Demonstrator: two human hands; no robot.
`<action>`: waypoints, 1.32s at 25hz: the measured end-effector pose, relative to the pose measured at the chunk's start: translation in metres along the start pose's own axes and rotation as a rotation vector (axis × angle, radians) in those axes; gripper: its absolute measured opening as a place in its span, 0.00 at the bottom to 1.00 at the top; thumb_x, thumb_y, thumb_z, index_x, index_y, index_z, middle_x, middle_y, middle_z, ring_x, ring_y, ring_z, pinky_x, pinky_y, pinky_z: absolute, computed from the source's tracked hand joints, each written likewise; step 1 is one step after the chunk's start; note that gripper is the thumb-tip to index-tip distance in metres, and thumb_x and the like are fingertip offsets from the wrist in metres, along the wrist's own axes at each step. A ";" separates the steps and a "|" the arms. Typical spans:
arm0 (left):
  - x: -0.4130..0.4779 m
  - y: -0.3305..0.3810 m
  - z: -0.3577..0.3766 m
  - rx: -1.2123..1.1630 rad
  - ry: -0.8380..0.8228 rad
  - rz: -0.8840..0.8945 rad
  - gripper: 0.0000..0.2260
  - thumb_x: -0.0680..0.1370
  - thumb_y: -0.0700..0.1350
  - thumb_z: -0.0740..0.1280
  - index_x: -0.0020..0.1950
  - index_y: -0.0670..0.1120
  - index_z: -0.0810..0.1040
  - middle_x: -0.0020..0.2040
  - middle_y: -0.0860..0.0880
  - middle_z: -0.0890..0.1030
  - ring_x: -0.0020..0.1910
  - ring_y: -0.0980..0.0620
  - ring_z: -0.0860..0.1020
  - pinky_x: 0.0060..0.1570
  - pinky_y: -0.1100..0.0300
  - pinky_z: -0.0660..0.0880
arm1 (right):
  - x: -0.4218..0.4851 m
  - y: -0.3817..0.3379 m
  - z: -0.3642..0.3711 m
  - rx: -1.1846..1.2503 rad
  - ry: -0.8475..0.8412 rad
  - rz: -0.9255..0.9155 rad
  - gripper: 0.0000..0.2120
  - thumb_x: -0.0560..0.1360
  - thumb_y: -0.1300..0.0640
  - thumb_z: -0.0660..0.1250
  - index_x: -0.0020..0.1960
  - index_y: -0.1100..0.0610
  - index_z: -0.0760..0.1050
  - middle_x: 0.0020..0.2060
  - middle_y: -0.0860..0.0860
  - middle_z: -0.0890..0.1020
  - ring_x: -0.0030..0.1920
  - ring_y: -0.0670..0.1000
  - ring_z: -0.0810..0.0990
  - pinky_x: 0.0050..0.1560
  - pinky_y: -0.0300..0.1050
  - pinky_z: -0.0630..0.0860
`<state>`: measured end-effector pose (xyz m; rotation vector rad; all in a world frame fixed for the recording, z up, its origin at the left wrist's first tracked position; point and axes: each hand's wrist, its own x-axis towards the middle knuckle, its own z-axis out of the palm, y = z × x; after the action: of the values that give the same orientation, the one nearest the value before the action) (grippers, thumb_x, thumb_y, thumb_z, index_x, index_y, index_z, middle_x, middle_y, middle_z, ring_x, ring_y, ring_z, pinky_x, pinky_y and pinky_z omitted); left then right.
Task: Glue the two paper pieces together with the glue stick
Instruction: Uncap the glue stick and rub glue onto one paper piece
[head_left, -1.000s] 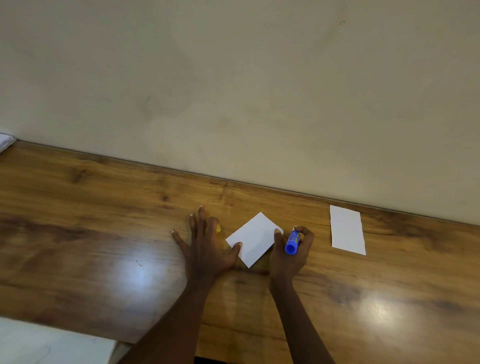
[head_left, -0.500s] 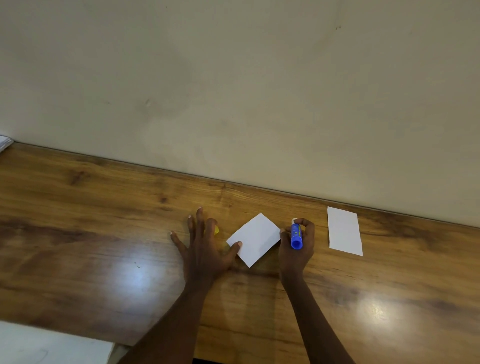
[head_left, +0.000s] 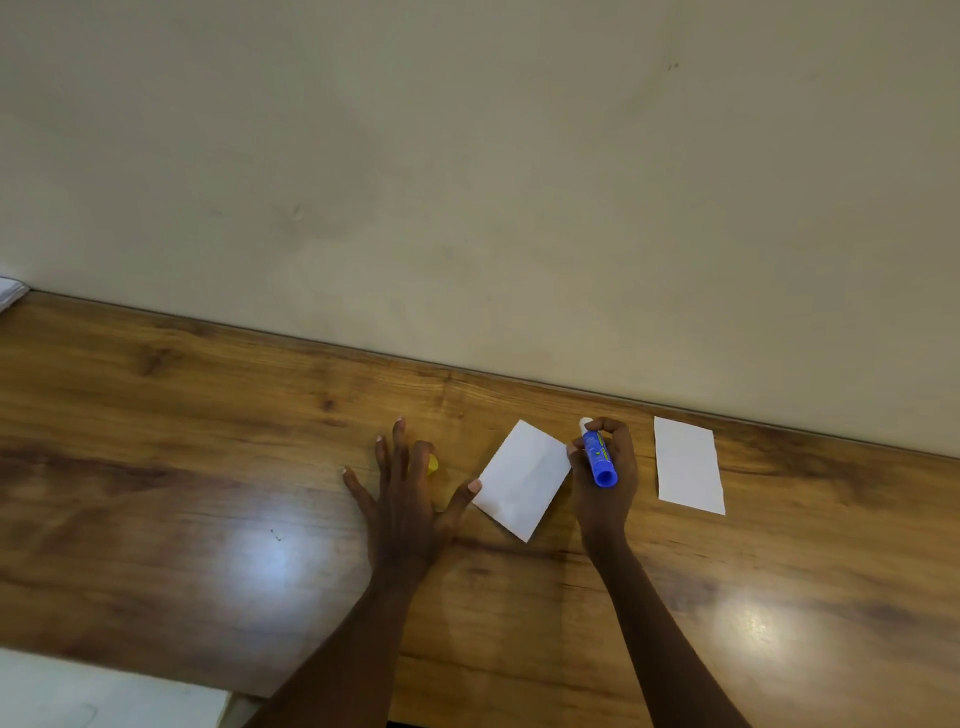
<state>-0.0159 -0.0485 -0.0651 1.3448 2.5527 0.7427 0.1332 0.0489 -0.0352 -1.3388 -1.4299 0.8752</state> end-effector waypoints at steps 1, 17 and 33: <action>0.000 0.001 0.000 -0.003 0.002 -0.003 0.35 0.65 0.71 0.48 0.60 0.48 0.68 0.76 0.46 0.53 0.75 0.41 0.49 0.67 0.33 0.38 | 0.005 0.000 -0.001 -0.026 -0.081 -0.038 0.13 0.69 0.71 0.67 0.52 0.65 0.70 0.43 0.53 0.76 0.39 0.45 0.75 0.37 0.27 0.73; 0.002 -0.003 0.007 0.011 0.014 -0.001 0.25 0.71 0.64 0.60 0.59 0.48 0.68 0.76 0.45 0.55 0.75 0.42 0.50 0.67 0.33 0.39 | 0.020 0.020 0.003 -0.244 -0.439 -0.180 0.12 0.70 0.66 0.68 0.52 0.63 0.70 0.42 0.59 0.79 0.36 0.48 0.74 0.33 0.32 0.71; 0.003 -0.003 0.005 -0.022 0.001 0.004 0.28 0.70 0.65 0.51 0.60 0.47 0.67 0.76 0.44 0.56 0.75 0.42 0.51 0.67 0.35 0.37 | 0.015 0.004 -0.026 0.279 -0.277 0.097 0.16 0.68 0.61 0.71 0.52 0.51 0.71 0.46 0.52 0.78 0.44 0.49 0.78 0.41 0.35 0.78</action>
<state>-0.0177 -0.0459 -0.0704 1.3431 2.5365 0.7696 0.1599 0.0614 -0.0292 -1.1135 -1.3953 1.3140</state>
